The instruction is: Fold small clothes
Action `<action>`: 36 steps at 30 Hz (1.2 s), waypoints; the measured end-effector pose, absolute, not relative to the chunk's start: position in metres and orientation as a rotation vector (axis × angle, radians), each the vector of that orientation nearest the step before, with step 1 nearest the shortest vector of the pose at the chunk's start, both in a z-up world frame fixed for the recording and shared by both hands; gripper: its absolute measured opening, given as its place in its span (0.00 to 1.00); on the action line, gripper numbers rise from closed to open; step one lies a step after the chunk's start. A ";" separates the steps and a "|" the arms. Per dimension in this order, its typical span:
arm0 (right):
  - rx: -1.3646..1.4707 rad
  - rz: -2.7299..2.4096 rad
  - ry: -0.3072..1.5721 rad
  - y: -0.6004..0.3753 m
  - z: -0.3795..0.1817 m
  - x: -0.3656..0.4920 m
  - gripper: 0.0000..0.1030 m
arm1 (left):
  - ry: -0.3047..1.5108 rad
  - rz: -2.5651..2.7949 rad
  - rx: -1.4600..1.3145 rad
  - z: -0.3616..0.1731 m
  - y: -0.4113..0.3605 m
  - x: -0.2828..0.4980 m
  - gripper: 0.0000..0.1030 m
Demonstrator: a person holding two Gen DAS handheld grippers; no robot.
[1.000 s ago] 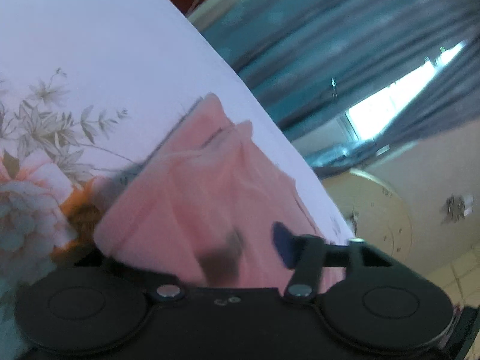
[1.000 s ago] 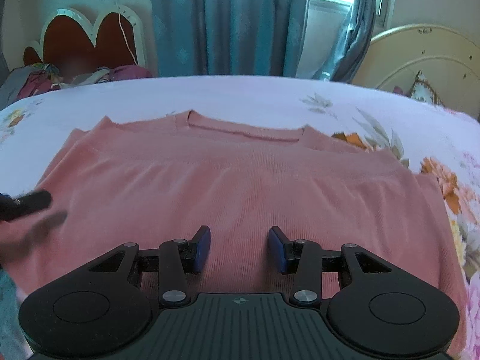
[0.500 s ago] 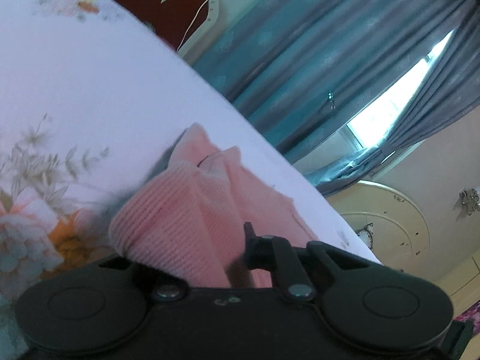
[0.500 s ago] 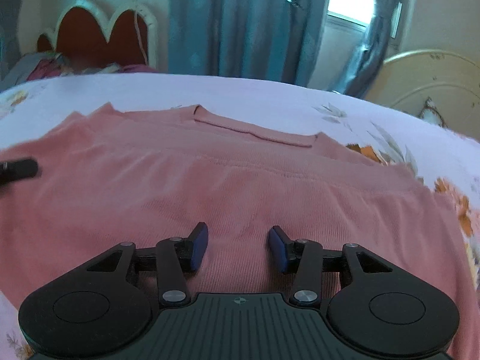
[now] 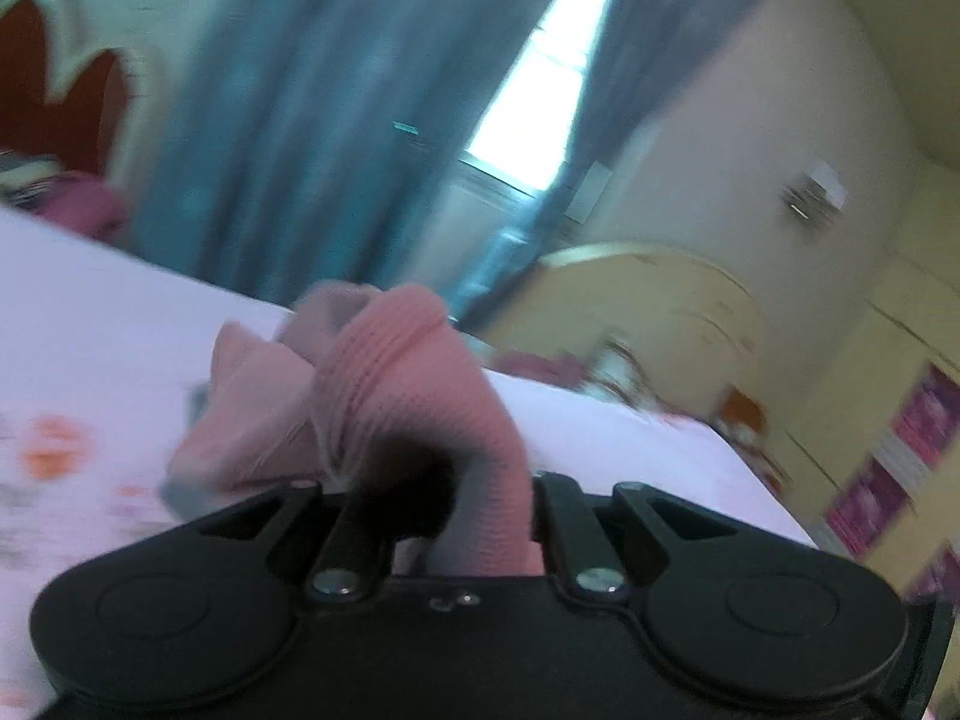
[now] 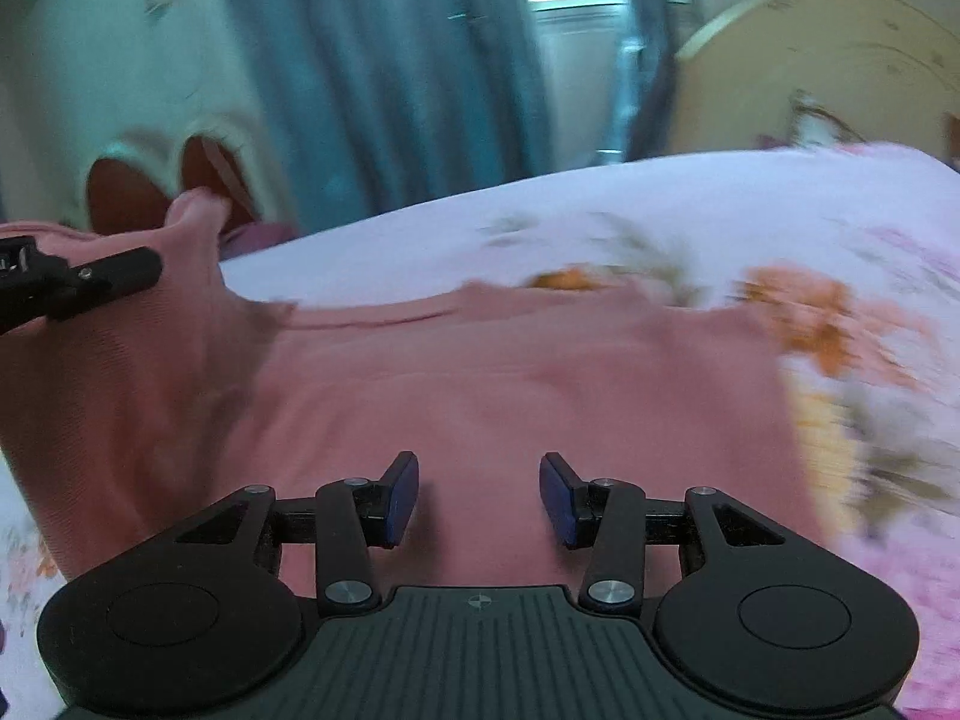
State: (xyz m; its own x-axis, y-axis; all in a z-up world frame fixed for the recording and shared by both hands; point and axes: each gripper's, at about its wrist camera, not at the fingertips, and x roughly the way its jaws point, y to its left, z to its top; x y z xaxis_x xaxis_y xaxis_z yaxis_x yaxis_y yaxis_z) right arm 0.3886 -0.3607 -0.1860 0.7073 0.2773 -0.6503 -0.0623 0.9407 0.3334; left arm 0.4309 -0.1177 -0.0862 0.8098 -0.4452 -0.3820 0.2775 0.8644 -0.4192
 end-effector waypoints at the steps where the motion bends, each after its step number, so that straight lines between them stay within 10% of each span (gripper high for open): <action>1: 0.310 0.172 0.764 -0.375 -0.187 0.385 0.43 | 0.496 -0.432 -0.331 -0.088 -0.138 0.431 0.10; 11: 0.368 0.062 0.754 -0.474 -0.190 0.355 0.43 | 0.684 -0.626 0.047 -0.174 -0.276 0.395 0.14; 22: 0.385 0.303 0.813 -0.433 -0.192 0.393 0.43 | 0.698 -0.633 0.106 -0.159 -0.217 0.342 0.40; 36: 0.279 0.323 0.835 -0.418 -0.220 0.439 0.43 | 0.653 -0.363 -0.074 -0.126 -0.135 0.388 0.44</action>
